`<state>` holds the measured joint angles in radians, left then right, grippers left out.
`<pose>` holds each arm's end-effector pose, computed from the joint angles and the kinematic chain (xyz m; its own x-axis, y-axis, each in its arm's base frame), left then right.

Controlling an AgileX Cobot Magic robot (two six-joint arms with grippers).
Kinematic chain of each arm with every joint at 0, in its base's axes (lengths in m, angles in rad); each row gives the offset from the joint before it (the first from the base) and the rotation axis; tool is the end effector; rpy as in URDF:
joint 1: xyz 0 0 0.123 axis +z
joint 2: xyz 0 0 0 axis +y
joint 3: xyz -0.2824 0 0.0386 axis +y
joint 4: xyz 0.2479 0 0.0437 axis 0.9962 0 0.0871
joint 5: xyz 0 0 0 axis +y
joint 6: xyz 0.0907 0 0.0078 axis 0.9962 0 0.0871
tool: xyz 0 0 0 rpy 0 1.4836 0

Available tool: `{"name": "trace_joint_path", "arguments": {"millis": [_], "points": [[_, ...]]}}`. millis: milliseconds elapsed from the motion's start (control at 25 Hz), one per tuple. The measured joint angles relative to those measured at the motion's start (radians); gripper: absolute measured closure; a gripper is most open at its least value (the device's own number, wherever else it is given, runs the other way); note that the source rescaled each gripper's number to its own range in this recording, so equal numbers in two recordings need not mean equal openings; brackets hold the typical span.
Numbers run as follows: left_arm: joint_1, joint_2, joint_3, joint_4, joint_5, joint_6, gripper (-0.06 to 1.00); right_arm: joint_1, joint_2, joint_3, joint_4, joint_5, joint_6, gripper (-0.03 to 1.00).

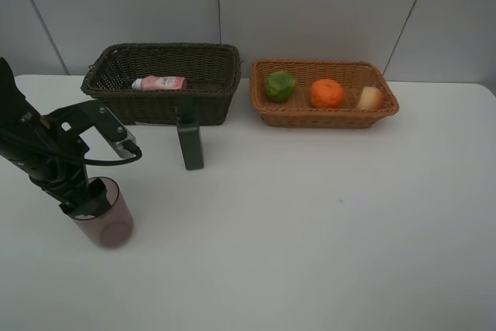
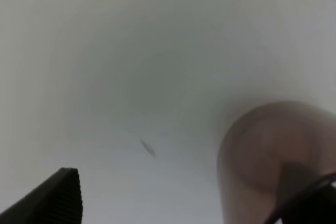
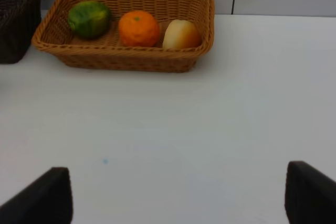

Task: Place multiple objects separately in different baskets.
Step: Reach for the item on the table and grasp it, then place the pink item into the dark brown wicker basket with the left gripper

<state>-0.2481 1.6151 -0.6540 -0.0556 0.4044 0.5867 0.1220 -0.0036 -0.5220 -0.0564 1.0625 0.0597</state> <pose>0.2467 -0.0646 0.1380 -0.6697 0.6960 -0.2591 0.6900 0.7121 0.1294 -0.0076 -0.0054 0.2832 -0.4331 -0.0207 -0.9011 -0.0636 0.9979 0.0077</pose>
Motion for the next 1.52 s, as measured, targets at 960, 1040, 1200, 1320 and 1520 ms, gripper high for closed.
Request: {"name": "trace_joint_path", "arguments": {"millis": [960, 1040, 1200, 1320, 1520], "points": [[0.0, -0.002, 0.0, -0.022, -0.005, -0.004, 0.94, 0.0, 0.0, 0.0, 0.0, 0.0, 0.0, 0.24], [0.0, -0.002, 0.0, -0.022, -0.005, -0.007, 0.94, 0.0, 0.0, 0.0, 0.0, 0.0, 0.0, 0.24], [0.0, -0.002, 0.0, -0.022, -0.005, -0.022, 0.94, 0.0, 0.0, 0.0, 0.0, 0.0, 0.0, 0.24], [0.0, -0.002, -0.001, -0.046, -0.003, -0.067, 0.94, 0.0, 0.0, 0.0, 0.0, 0.0, 0.0, 0.24], [0.0, -0.001, -0.073, -0.105, 0.061, -0.238, 0.94, 0.0, 0.0, 0.0, 0.0, 0.0, 0.0, 0.24]]}}
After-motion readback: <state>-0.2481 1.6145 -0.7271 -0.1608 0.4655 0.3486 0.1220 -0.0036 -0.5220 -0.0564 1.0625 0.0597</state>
